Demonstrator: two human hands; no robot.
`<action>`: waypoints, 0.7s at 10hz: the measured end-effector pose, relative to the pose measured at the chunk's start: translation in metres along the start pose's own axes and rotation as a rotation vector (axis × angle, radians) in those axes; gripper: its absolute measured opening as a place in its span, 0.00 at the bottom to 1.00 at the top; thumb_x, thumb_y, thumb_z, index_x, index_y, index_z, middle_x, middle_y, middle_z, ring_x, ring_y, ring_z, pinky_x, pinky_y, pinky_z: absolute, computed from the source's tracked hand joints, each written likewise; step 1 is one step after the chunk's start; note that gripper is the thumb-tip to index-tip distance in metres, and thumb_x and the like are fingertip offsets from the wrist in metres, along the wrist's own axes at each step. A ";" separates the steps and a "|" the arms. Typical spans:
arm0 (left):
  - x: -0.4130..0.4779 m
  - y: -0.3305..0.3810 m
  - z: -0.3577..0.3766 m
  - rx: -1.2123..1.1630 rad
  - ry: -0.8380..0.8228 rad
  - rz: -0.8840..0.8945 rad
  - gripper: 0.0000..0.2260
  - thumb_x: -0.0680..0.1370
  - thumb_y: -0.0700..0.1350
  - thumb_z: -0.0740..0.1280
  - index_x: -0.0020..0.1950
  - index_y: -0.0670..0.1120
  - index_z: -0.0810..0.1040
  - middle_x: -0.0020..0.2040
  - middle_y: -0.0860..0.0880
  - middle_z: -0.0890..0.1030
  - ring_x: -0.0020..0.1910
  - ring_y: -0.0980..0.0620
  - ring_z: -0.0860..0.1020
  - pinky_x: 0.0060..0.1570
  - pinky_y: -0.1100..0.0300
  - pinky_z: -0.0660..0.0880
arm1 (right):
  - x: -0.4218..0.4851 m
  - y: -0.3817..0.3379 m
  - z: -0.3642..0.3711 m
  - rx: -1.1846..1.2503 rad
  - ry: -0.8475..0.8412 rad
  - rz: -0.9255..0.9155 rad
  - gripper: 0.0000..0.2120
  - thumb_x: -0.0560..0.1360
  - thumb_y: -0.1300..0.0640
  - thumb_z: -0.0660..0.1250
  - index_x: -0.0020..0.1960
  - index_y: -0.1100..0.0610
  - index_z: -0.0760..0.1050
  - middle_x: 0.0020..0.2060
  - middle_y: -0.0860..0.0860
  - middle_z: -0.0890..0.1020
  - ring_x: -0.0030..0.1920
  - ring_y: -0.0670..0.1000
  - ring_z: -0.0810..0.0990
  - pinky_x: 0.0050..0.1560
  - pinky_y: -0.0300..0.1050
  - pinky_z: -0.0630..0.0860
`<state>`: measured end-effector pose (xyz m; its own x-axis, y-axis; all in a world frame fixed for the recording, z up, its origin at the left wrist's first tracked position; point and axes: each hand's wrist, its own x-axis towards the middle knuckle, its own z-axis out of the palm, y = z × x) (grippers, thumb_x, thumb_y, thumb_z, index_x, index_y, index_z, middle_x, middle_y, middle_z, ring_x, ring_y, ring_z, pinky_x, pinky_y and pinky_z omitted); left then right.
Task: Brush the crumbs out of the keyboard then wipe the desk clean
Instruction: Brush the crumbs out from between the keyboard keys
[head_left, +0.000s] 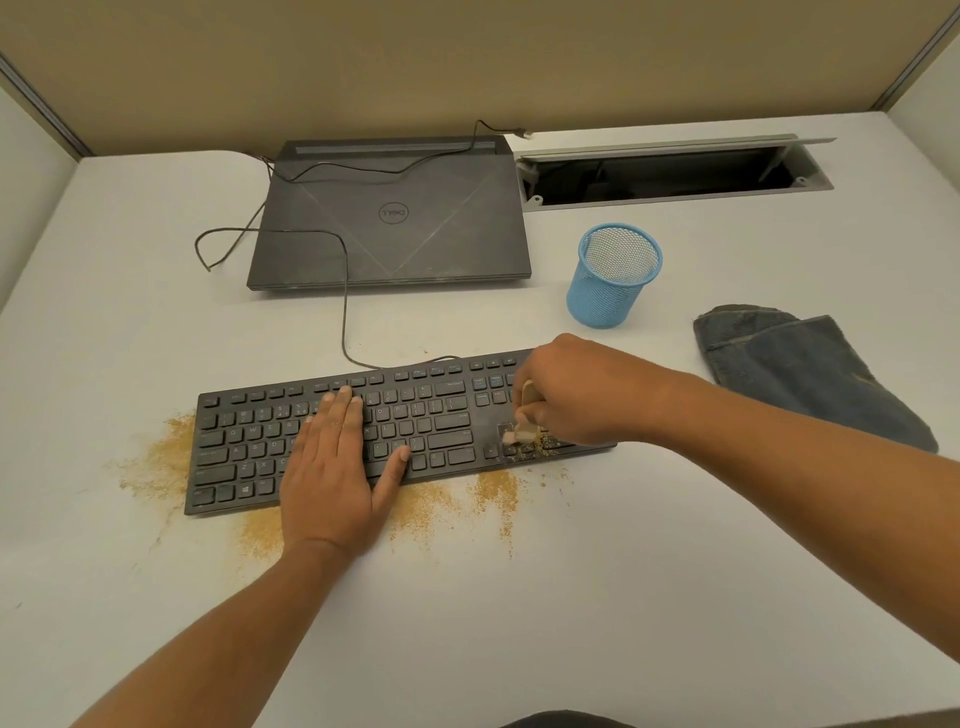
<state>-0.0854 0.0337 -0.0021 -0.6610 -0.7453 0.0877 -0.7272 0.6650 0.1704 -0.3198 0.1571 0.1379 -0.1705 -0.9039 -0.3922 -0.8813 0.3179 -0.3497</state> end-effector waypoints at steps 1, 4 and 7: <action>0.000 0.000 0.000 -0.002 0.001 -0.001 0.36 0.79 0.67 0.47 0.77 0.43 0.61 0.78 0.46 0.62 0.78 0.49 0.57 0.76 0.51 0.53 | -0.001 0.010 0.001 0.043 0.114 0.018 0.14 0.78 0.54 0.64 0.39 0.59 0.81 0.40 0.54 0.85 0.37 0.54 0.80 0.39 0.50 0.78; 0.000 -0.001 0.001 0.004 -0.004 0.004 0.35 0.80 0.66 0.48 0.78 0.43 0.60 0.78 0.46 0.61 0.78 0.49 0.57 0.76 0.50 0.54 | -0.018 0.018 0.007 0.124 0.178 0.109 0.09 0.79 0.52 0.65 0.50 0.53 0.84 0.50 0.49 0.85 0.45 0.50 0.80 0.45 0.44 0.77; 0.001 -0.001 0.001 0.004 0.000 0.011 0.36 0.80 0.67 0.47 0.78 0.43 0.60 0.78 0.46 0.61 0.78 0.49 0.56 0.77 0.52 0.51 | -0.037 0.014 0.023 0.144 0.187 0.137 0.11 0.80 0.54 0.63 0.49 0.55 0.84 0.45 0.48 0.85 0.43 0.49 0.80 0.41 0.39 0.72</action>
<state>-0.0855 0.0326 -0.0034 -0.6692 -0.7377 0.0893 -0.7204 0.6735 0.1655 -0.3162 0.2019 0.1283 -0.3735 -0.8827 -0.2851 -0.7749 0.4659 -0.4271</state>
